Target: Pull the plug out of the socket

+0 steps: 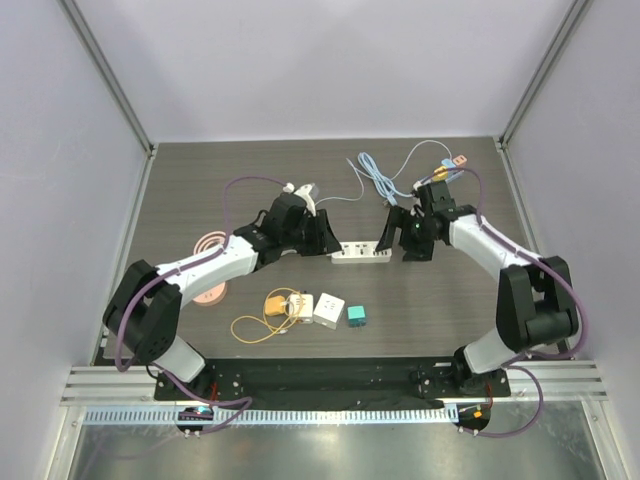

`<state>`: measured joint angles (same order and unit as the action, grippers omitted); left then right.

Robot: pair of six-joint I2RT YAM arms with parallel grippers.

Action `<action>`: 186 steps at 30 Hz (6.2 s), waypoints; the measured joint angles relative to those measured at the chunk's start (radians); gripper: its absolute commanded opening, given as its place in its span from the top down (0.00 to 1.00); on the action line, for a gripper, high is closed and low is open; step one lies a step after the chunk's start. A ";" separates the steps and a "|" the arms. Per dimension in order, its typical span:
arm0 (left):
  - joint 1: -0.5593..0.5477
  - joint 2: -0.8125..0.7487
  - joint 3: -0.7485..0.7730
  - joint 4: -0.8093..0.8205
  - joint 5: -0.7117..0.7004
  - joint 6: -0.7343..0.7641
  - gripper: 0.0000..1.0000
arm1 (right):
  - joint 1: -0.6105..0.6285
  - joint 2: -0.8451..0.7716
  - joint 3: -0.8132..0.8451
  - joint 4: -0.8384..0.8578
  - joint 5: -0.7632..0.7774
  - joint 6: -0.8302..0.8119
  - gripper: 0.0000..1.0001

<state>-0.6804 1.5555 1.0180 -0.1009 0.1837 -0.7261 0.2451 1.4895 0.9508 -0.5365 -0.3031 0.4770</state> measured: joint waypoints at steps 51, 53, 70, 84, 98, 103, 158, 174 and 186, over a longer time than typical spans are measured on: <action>0.016 -0.291 -0.118 -0.074 -0.079 0.111 0.37 | -0.196 0.375 0.375 0.160 0.217 0.161 0.06; 0.016 -0.293 -0.130 -0.071 -0.056 0.101 0.38 | -0.209 0.420 0.456 0.129 0.291 0.160 0.07; 0.019 -0.327 -0.162 -0.013 -0.010 0.069 0.40 | -0.195 0.837 0.946 0.000 0.587 0.113 0.24; 0.020 -0.379 -0.119 -0.104 -0.040 0.082 0.39 | -0.178 0.739 0.768 0.078 0.578 0.181 0.95; 0.019 -0.584 -0.215 -0.122 -0.033 0.018 0.42 | 0.105 0.207 0.014 0.195 0.637 0.652 0.89; 0.019 -0.596 -0.225 -0.124 -0.022 0.015 0.41 | 0.235 0.192 -0.016 0.231 0.678 0.860 0.63; -0.233 0.608 0.674 -0.228 -0.228 0.581 0.61 | -0.267 -0.042 -0.234 0.581 -0.095 0.121 0.00; -0.255 0.629 0.661 -0.137 -0.180 0.780 1.00 | -0.327 -0.062 -0.270 0.620 -0.092 0.174 0.00; -0.269 0.602 0.581 -0.032 -0.075 0.967 1.00 | -0.340 -0.078 -0.294 0.618 -0.091 0.176 0.01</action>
<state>-0.9493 2.1571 1.5993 -0.1326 0.1089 0.2413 -0.0952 1.4113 0.6563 0.0814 -0.3943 0.6533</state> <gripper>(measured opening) 0.323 0.996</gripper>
